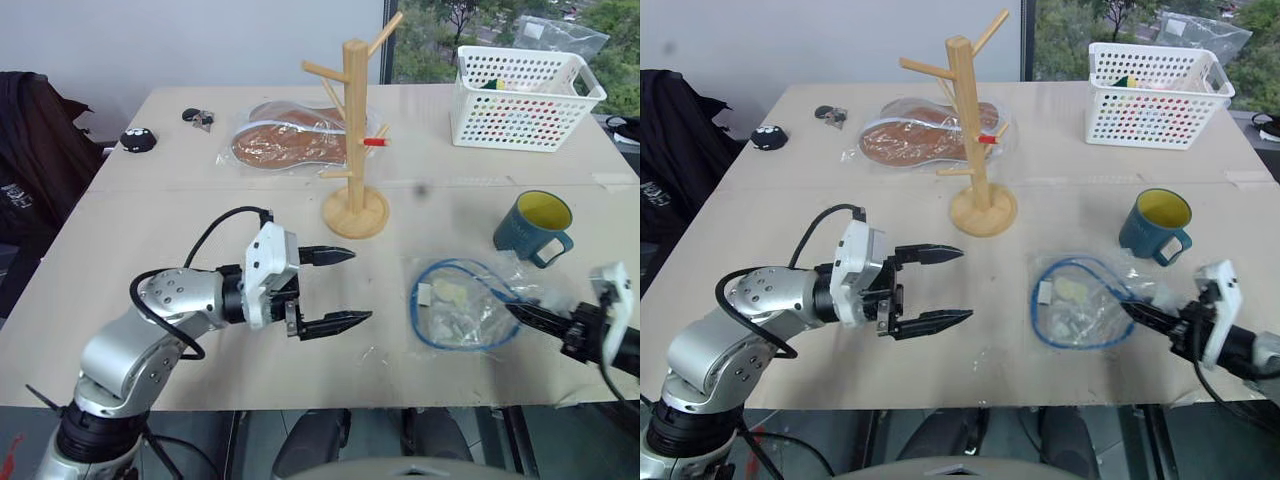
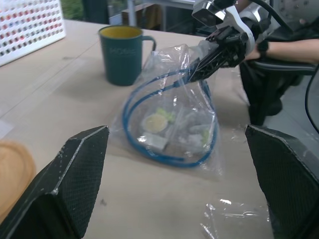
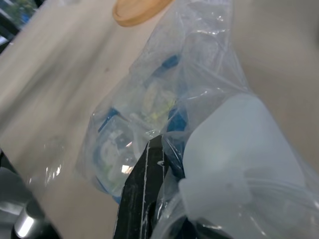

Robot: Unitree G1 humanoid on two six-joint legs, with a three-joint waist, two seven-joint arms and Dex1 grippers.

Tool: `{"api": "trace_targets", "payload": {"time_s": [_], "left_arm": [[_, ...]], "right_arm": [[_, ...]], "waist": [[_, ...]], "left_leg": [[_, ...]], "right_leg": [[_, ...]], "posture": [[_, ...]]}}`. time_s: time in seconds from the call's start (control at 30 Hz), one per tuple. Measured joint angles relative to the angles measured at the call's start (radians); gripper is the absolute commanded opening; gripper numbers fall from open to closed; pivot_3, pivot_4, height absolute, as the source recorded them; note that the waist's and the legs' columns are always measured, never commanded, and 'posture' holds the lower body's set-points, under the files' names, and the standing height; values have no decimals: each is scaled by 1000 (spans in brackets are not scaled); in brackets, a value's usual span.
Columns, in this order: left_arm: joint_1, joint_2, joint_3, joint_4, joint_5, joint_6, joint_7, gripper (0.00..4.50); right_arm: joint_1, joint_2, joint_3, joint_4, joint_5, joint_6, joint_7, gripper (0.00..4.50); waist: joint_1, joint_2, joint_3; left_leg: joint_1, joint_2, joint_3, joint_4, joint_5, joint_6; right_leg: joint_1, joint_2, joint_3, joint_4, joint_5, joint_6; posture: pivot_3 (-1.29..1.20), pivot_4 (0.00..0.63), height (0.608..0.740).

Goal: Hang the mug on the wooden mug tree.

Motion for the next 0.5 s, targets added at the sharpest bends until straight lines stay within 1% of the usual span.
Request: {"api": "trace_targets", "payload": {"time_s": [0.1,0.17,0.27,0.37,0.5], "left_arm": [[-50,2,-20,4,-27,17,-23,4500],[-82,1,-24,4,-52,33,-29,4500],[-109,0,-36,4,-67,52,-34,4500],[-150,-15,-47,4,-96,68,-32,4500],[-200,-46,-67,11,-114,94,-5,4500]], "right_arm": [[78,-57,-123,18,-2,-3,71,16],[122,-91,-200,64,-32,-14,116,16],[142,-132,-247,150,-82,-39,158,16],[111,-198,-280,268,-148,-69,180,16],[-60,-285,-269,490,-258,-196,173,16]], "waist": [[1,0,0],[2,-1,1],[-2,-2,2],[-2,-2,2],[-4,-3,3]], "left_leg": [[0,0,0,1,0,0],[0,0,0,1,0,0],[0,0,2,1,0,0],[0,0,3,2,0,0],[1,0,4,2,2,-3]], "right_leg": [[1,0,0,0,0,0],[1,0,0,0,0,0],[1,0,1,0,0,0],[1,0,2,0,0,1],[1,0,2,0,1,1]], "posture": [[0,150,740],[0,150,740],[0,150,740],[0,150,740],[0,150,740]]}}
